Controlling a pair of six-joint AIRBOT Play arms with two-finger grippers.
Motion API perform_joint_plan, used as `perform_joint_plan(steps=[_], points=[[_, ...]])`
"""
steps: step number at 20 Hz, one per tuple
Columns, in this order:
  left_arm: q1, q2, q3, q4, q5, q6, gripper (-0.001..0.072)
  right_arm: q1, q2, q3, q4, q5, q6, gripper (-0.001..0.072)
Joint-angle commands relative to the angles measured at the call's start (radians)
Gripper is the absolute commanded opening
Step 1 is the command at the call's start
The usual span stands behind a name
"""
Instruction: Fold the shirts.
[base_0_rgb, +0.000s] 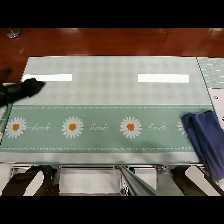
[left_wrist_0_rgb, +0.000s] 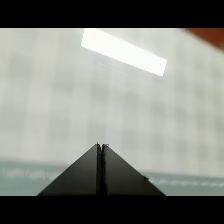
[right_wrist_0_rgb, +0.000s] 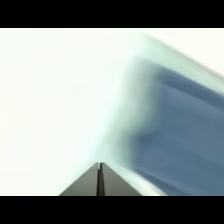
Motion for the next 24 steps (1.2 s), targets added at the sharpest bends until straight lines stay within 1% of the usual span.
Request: perform_joint_plan(steps=[1, 2, 3, 5, 6, 7, 8, 10, 12, 14, 16, 24], points=[[-0.07, -0.18, 0.374, 0.009, -0.068, 0.03, 0.0029, 0.354, -0.137, 0.219, 0.22, -0.202, -0.149, 0.0019], [-0.126, -0.236, 0.462, 0.026, -0.097, 0.03, 0.0029, 0.497, -0.164, 0.234, 0.147, -0.235, -0.169, 0.002], [-0.19, -0.291, 0.53, 0.08, -0.122, 0.027, 0.0029, 0.645, -0.193, 0.235, 0.037, -0.267, -0.169, 0.002], [-0.291, -0.367, 0.544, 0.237, -0.162, -0.052, 0.0029, 0.882, -0.274, 0.227, -0.236, -0.295, -0.142, 0.002], [-0.323, -0.4, 0.51, 0.317, -0.185, -0.101, 0.0029, 0.967, -0.322, 0.209, -0.366, -0.293, -0.079, 0.002], [-0.338, -0.428, 0.463, 0.367, -0.2, -0.135, 0.003, 1.019, -0.369, 0.186, -0.457, -0.286, -0.024, 0.002], [-0.341, -0.453, 0.412, 0.384, -0.207, -0.141, 0.003, 1.047, -0.417, 0.162, -0.519, -0.27, 0.021, 0.0019], [-0.335, -0.493, 0.351, 0.387, -0.227, -0.14, 0.003, 1.049, -0.496, 0.137, -0.537, -0.213, 0.053, 0.0019], [-0.334, -0.515, 0.338, 0.415, -0.203, -0.141, 0.003, 1.046, -0.544, 0.133, -0.565, -0.166, 0.065, 0.002], [-0.329, -0.518, 0.34, 0.412, -0.196, -0.14, 0.0031, 1.046, -0.56, 0.133, -0.568, -0.158, 0.064, 0.002], [-0.33, -0.519, 0.34, 0.411, -0.239, -0.14, 0.0031, 1.046, -0.558, 0.134, -0.538, -0.16, 0.087, 0.002], [-0.331, -0.531, 0.341, 0.411, -0.232, -0.14, 0.0031, 1.046, -0.558, 0.134, -0.538, -0.16, 0.087, 0.002]])
